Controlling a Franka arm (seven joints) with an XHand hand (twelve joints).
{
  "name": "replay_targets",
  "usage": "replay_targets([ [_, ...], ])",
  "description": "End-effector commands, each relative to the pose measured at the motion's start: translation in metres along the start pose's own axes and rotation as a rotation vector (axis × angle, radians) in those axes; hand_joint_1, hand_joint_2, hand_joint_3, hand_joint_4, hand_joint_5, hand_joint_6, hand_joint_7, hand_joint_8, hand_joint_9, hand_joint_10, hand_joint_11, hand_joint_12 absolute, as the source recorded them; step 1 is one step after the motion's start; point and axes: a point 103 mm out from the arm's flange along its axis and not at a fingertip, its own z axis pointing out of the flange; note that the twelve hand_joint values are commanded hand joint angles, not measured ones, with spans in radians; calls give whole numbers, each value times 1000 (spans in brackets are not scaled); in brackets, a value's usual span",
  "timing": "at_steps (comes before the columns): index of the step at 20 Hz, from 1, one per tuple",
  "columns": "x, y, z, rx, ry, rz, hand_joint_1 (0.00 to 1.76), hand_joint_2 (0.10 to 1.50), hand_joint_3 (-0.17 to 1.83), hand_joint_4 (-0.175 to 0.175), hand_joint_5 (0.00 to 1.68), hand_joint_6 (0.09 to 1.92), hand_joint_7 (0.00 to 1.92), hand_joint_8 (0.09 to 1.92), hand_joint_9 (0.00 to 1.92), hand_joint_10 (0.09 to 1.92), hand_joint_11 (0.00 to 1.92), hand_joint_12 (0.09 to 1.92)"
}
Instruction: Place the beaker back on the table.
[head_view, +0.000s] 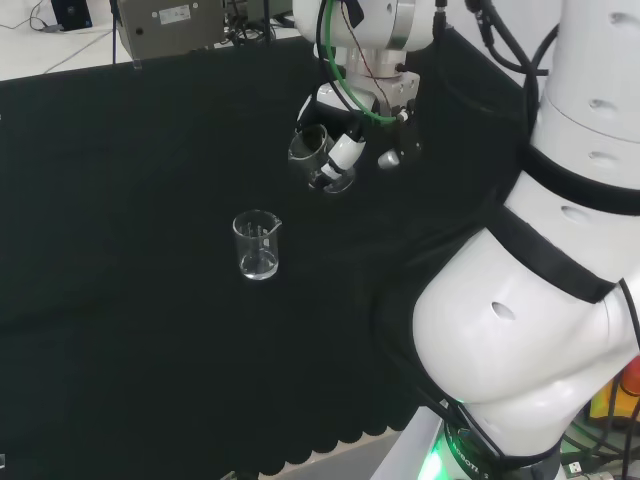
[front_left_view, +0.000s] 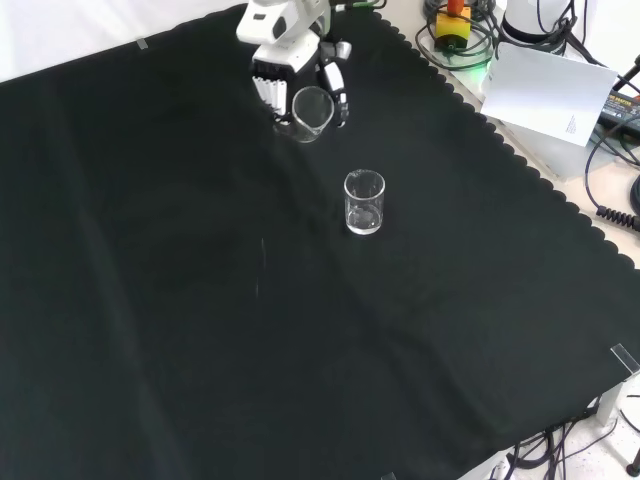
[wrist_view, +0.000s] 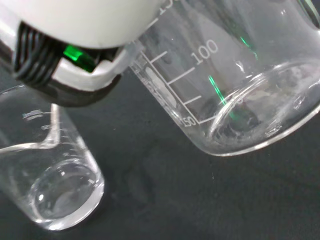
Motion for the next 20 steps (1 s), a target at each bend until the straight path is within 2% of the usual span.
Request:
replay_targets([
  [1,-30,59,36,-55,96,-68,1328,640,563,-175,1510,132,1607,87,1783,87,1537,466],
  [7,-44,81,51,-51,128,-77,1328,645,557,-175,1508,132,1606,87,1780,87,1531,465],
  [20,-55,123,75,-127,230,-103,1327,655,538,-175,1504,134,1603,87,1769,87,1515,465],
])
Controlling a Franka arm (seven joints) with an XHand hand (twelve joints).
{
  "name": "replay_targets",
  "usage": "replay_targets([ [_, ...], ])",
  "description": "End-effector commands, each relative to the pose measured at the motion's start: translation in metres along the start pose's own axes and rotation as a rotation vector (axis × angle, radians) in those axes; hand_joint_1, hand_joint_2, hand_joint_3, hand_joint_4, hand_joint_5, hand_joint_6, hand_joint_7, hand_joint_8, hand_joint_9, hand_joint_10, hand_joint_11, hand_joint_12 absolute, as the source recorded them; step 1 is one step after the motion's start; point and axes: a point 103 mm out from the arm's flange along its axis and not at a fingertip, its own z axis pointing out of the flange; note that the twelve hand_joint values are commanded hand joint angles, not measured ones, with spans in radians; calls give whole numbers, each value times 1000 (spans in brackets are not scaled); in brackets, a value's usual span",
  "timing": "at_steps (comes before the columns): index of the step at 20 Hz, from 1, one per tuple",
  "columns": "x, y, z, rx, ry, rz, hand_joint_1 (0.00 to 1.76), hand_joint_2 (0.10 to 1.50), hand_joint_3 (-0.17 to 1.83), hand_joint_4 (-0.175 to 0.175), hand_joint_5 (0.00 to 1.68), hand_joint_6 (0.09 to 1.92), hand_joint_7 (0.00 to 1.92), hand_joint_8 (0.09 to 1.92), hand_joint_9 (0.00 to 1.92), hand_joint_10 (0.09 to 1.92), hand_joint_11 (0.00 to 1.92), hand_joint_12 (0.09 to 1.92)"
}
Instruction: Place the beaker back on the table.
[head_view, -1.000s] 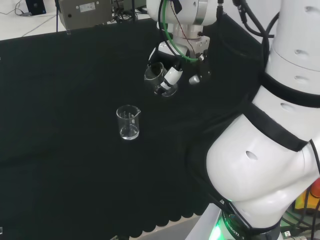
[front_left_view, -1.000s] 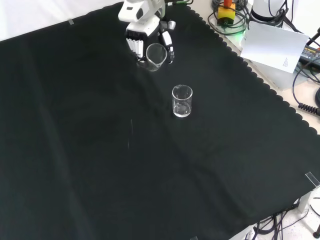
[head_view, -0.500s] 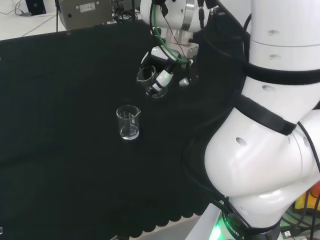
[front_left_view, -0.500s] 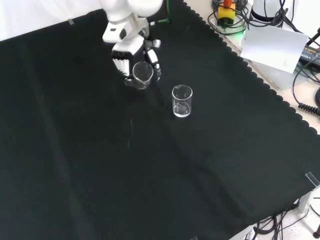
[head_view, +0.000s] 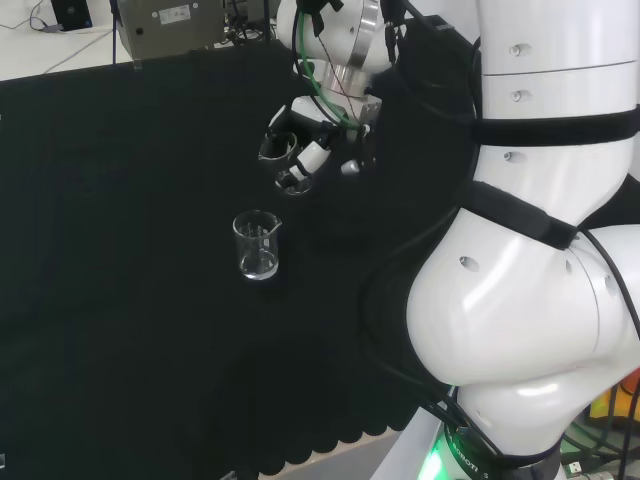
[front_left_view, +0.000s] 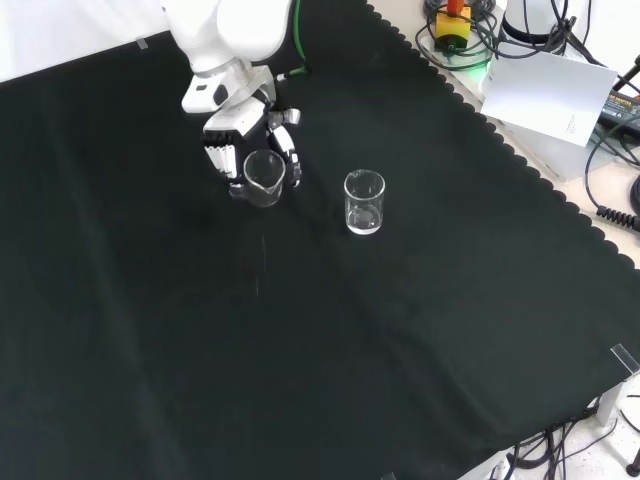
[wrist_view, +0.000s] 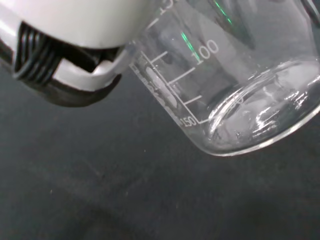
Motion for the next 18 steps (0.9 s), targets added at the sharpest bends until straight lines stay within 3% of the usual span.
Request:
replay_targets([
  [1,-8,14,9,-52,62,-10,1327,656,537,-175,1503,134,1603,87,1768,87,1514,465],
  [18,-22,20,31,-113,165,7,1327,667,519,-175,1499,136,1599,87,1744,87,1506,473],
])
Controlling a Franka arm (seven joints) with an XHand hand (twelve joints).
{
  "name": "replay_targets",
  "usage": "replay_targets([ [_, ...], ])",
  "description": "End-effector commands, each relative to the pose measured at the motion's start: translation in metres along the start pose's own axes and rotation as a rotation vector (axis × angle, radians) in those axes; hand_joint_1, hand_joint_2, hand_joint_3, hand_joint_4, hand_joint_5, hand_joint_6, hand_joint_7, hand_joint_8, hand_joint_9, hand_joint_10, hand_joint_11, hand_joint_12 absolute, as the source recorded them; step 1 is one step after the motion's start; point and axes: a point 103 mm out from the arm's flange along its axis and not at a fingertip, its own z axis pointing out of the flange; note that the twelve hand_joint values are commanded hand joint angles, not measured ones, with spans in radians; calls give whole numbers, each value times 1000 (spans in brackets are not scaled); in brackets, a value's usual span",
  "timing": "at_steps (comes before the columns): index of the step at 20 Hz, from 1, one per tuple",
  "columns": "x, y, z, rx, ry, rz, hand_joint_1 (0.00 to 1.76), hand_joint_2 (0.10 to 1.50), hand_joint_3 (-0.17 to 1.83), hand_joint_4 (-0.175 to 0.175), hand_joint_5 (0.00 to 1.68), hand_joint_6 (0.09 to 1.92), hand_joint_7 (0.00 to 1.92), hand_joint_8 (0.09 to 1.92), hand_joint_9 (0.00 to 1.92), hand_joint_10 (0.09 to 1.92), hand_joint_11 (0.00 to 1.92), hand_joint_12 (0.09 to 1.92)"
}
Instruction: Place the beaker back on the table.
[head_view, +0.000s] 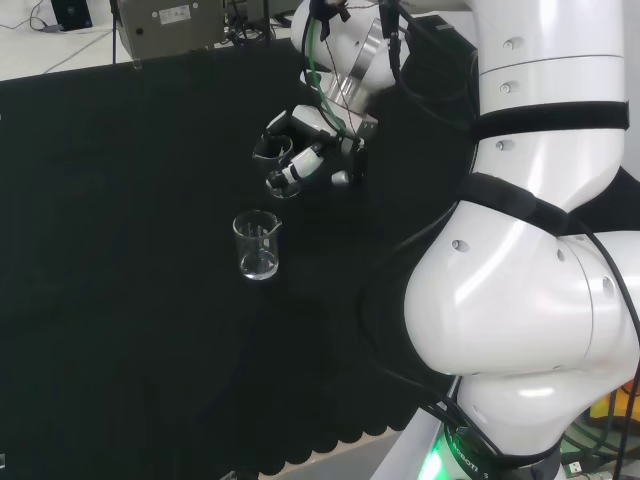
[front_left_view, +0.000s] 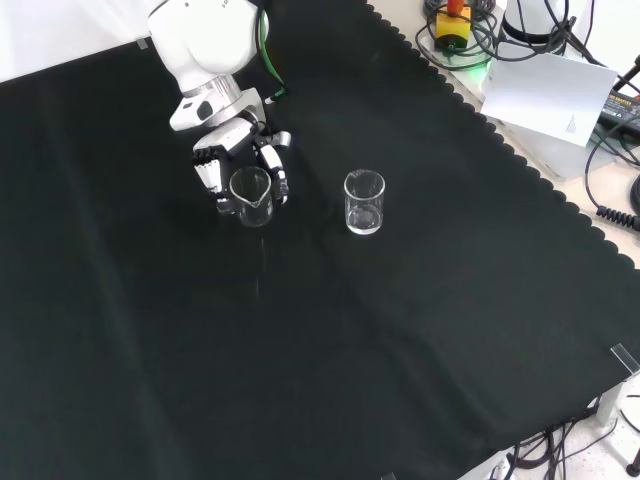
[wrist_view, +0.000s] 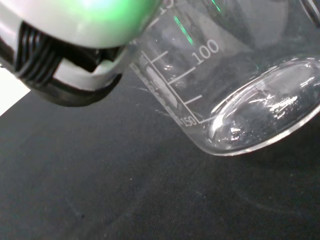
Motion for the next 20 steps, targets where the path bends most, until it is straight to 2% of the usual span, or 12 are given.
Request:
replay_targets([
  [1,-1,1,4,-6,21,-3,1326,676,504,-175,1496,138,1597,87,1739,87,1504,477],
  [5,0,0,7,30,17,-2,1325,691,478,-175,1491,141,1593,87,1731,87,1500,486],
  [7,3,-2,7,64,-23,-10,1319,806,275,-175,1451,171,1561,87,1647,87,1487,508],
  [9,3,-6,9,84,-21,-10,1312,914,87,-175,1383,278,1536,87,1574,87,1473,548],
  [11,3,-11,9,108,-14,-3,1307,958,22,-175,1317,398,1516,87,1506,87,1417,586],
  [13,2,-16,7,124,6,5,1209,947,-25,-61,1104,503,1347,87,1394,87,1228,720],
  [15,2,-20,5,134,21,12,1138,958,-98,-11,881,630,1148,87,1259,87,1000,900],
  [17,2,-24,2,137,35,18,1098,971,-154,3,739,693,1004,87,1146,87,815,1052],
  [20,3,-30,-5,146,42,29,1041,958,-174,-2,584,672,859,87,1025,87,615,1197],
])
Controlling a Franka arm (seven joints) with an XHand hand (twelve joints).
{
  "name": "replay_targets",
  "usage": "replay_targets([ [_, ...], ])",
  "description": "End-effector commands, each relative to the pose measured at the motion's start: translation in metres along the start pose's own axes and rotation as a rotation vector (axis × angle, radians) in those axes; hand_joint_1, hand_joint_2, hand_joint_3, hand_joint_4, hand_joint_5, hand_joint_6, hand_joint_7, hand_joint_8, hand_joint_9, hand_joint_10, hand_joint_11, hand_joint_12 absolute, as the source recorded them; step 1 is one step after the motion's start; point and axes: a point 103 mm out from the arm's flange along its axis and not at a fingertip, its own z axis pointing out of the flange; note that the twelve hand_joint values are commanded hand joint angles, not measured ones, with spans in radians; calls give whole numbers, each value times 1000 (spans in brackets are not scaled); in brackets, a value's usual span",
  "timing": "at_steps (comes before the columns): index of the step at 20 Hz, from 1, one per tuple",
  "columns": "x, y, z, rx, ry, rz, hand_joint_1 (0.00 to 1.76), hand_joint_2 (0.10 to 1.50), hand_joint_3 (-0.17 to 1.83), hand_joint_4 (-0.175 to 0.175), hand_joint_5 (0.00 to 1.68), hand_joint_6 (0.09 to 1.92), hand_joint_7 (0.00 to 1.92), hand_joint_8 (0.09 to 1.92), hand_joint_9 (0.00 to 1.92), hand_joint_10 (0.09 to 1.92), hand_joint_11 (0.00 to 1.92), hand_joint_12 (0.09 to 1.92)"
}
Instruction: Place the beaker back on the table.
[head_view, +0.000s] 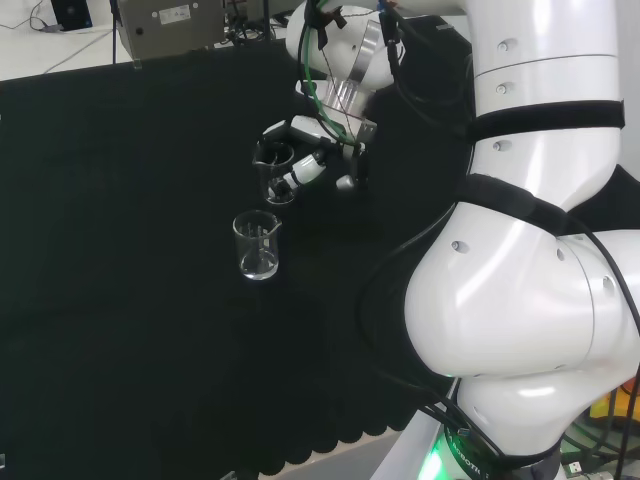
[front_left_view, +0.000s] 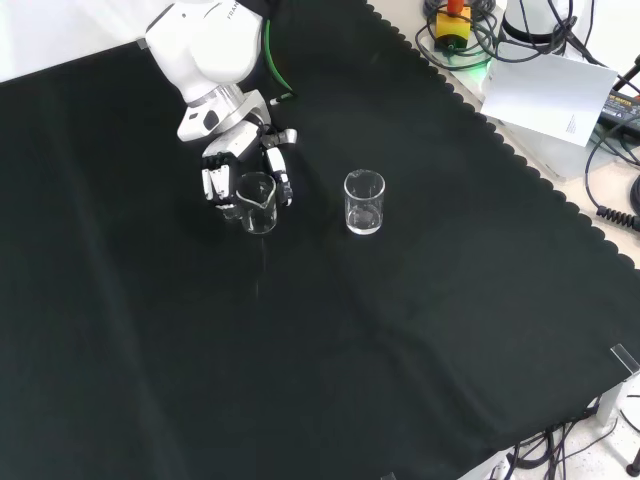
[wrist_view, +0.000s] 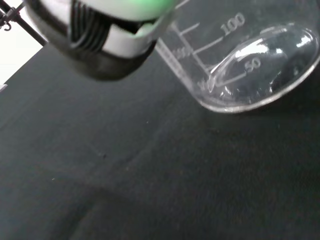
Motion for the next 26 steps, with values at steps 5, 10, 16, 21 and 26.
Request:
replay_targets([
  [5,0,-22,-18,73,50,56,982,933,-175,-21,460,536,761,87,929,87,511,1269],
  [10,5,-26,-20,128,28,89,927,921,-175,-21,435,368,656,87,826,87,433,1311],
  [16,9,-29,-18,154,21,111,898,916,-175,-22,426,261,587,87,773,87,386,1338],
  [21,13,-29,-22,147,1,107,886,916,-175,-22,423,192,515,87,671,87,309,1361],
  [26,21,-31,-30,178,-37,93,858,920,-175,-7,316,87,230,87,344,87,21,1439],
])
